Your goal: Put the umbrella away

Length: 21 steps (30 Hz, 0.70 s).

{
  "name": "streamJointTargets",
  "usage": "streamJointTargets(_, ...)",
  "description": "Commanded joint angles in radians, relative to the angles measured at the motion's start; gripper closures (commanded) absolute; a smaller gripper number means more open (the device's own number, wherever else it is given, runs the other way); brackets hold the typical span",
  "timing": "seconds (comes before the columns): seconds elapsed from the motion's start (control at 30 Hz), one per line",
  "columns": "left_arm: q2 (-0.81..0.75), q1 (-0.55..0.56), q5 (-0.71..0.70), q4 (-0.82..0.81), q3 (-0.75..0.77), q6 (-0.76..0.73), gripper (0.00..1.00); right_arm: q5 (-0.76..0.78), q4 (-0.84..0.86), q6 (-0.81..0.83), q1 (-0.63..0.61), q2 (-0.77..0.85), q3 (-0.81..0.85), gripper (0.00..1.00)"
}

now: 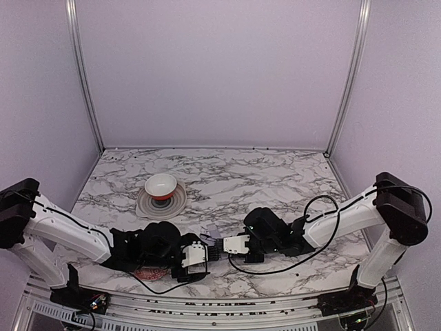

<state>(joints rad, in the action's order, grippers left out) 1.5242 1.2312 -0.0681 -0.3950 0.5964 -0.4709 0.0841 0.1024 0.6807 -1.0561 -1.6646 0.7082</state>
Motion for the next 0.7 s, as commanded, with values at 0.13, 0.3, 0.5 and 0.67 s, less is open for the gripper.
streamJointTargets(0.13, 0.155, 0.014, -0.259, -0.105, 0.065, -0.008, 0.11, -0.068, -0.173, -0.076, 0.004, -0.063, -0.015, 0.75)
streamJointTargets(0.3, 0.164, 0.013, -0.311, -0.175, 0.035, -0.063, 0.09, -0.073, -0.173, -0.068, 0.006, -0.065, -0.016, 0.75)
streamJointTargets(0.5, -0.006, -0.02, -0.004, -0.334, -0.114, -0.086, 0.01, -0.076, -0.175, -0.069, 0.014, -0.069, -0.018, 0.76)
streamJointTargets(0.67, 0.07, -0.079, 0.067, -0.352, -0.095, -0.024, 0.01, -0.084, -0.169, -0.065, 0.015, -0.072, -0.017, 0.76)
